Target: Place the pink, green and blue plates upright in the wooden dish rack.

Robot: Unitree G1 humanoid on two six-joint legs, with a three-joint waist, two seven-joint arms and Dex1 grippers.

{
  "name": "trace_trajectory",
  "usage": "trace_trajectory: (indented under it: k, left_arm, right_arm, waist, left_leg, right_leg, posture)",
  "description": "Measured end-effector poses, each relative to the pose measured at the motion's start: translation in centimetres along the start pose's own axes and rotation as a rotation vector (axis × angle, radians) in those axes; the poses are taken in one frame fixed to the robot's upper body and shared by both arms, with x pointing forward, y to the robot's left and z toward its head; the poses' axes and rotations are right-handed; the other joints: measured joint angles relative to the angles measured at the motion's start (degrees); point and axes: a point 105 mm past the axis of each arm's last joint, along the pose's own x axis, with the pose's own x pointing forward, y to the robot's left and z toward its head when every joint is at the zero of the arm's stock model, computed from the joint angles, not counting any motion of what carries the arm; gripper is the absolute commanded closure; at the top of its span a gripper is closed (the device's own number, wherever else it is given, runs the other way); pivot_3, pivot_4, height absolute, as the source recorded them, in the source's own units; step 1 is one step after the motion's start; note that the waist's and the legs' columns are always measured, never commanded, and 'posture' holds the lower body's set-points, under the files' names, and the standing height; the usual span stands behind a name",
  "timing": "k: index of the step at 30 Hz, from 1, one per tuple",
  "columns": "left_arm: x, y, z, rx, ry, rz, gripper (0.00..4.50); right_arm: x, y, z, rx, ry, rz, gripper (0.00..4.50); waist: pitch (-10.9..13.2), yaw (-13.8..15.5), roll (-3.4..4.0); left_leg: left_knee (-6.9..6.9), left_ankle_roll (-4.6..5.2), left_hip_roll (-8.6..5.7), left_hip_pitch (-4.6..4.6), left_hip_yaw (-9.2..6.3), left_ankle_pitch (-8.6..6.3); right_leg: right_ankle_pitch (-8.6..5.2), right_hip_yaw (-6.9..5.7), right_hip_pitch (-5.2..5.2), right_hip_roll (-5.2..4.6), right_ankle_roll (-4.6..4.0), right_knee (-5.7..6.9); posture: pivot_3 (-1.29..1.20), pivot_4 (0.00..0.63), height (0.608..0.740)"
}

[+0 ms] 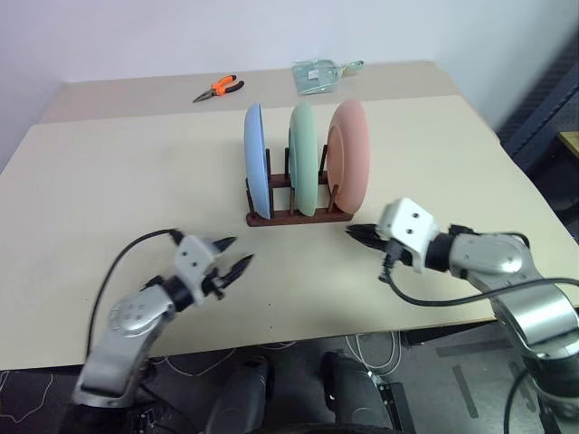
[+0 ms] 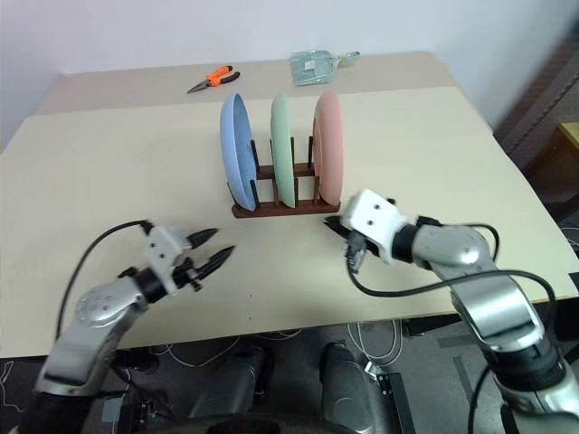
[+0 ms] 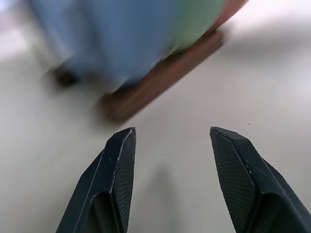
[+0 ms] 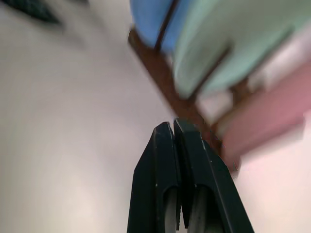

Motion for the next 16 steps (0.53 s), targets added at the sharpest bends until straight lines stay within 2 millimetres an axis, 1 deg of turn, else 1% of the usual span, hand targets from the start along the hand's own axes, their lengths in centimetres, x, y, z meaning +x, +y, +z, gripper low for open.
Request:
trace_trajectory:
  k: [1, 3, 8, 12, 16]
  left_arm:
    - [-0.6, 0.7, -0.8, -0.003, 0.026, 0.026, 2.04]
    - [-1.4, 1.5, -1.6, -0.014, 0.043, 0.065, 2.04]
    - [-2.5, 3.1, -1.5, 0.010, 0.038, 0.123, 2.04]
    - [-3.1, 3.4, -1.8, 0.005, 0.042, 0.148, 2.04]
    - [-3.2, 3.1, -2.0, -0.015, 0.040, 0.161, 2.04]
  right_arm:
    - [-0.3, -0.7, -0.9, 0.028, 0.015, -0.030, 4.44]
    - [-0.5, -2.0, -1.8, 0.074, -0.007, -0.093, 4.44]
    - [-0.5, -3.3, -4.0, 0.136, -0.018, -0.148, 4.44]
    - [-0.7, -3.9, -5.3, 0.155, -0.014, -0.173, 4.44]
    - [-0.3, -4.3, -6.4, 0.175, -0.014, -0.200, 4.44]
  waist:
    - [0.0, 0.0, 0.01]
    - [0.0, 0.2, -0.01]
    - [0.0, 0.4, 0.00]
    - [0.0, 0.3, 0.00]
    - [0.0, 0.3, 0.01]
  left_leg:
    - [0.01, 0.00, 0.00, 0.01, 0.02, 0.00]
    - [0.05, 0.00, 0.03, 0.03, -0.01, 0.00]
    - [0.05, 0.01, 0.02, 0.04, 0.00, -0.01]
    - [0.04, 0.01, 0.03, 0.07, 0.01, -0.01]
    - [0.04, 0.01, 0.03, 0.09, 0.02, -0.01]
  right_leg:
    - [0.01, 0.00, 0.02, -0.01, -0.02, 0.00]
    - [0.01, -0.03, 0.09, 0.00, -0.02, -0.02]
    - [0.07, -0.02, 0.09, -0.01, 0.06, -0.03]
    - [0.11, -0.01, 0.10, 0.00, 0.13, -0.01]
    - [0.11, 0.00, 0.11, 0.00, 0.13, 0.00]
  posture:
    - [0.00, 0.150, 0.739]
    - [0.00, 0.150, 0.739]
    - [0.00, 0.150, 0.739]
    - [0.00, 0.150, 0.739]
    - [0.00, 0.150, 0.739]
